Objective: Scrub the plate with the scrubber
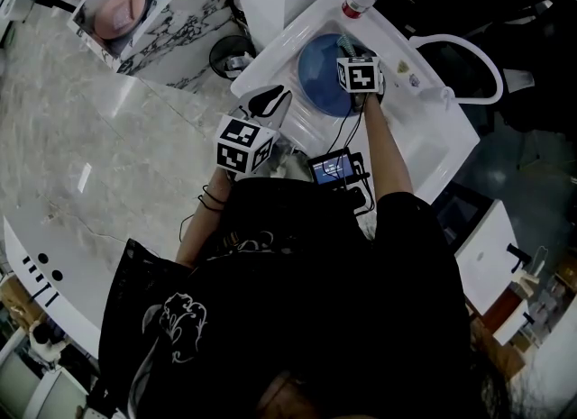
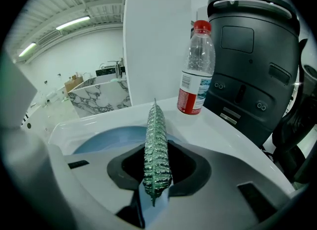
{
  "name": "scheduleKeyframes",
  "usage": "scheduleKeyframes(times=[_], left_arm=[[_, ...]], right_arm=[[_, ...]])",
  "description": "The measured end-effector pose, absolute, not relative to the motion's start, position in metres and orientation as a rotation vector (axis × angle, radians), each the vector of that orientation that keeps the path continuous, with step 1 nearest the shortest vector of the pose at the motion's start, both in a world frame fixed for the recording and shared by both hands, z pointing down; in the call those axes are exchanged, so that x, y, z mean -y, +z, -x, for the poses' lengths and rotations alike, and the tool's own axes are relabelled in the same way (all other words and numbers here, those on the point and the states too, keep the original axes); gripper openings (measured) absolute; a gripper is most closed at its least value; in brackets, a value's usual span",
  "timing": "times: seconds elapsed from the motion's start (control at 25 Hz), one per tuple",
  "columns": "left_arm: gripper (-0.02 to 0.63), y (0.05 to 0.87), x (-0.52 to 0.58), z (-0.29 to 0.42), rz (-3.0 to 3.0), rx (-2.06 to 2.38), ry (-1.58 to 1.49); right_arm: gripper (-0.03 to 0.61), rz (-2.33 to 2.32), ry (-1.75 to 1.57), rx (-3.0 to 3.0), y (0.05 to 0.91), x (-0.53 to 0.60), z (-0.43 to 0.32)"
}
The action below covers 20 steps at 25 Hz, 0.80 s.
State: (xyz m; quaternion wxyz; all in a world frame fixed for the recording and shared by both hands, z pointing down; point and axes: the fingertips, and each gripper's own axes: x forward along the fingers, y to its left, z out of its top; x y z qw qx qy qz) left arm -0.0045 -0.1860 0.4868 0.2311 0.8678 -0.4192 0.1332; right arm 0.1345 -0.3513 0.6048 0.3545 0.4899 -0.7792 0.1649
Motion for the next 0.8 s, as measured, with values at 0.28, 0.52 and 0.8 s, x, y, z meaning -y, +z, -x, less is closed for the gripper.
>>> scheduleKeyframes(times=[0.28, 0.52, 0.8], left_arm=[[0.061, 0.488, 0.185, 0.008, -2.385, 1.143, 0.367], [0.061, 0.489, 0.184, 0.01, -2.388, 1.132, 0.361], [0.061, 0.49, 0.183, 0.011, -2.394, 1.118, 0.356]], right_arm=[[0.091, -1.203, 0.43, 2.073, 0.601, 0.34, -0.105], [0.091, -1.113, 0.437, 2.148, 0.595, 0.32, -0.078], [0.091, -1.013, 0.497, 2.229, 0.588, 0.288, -0.057]])
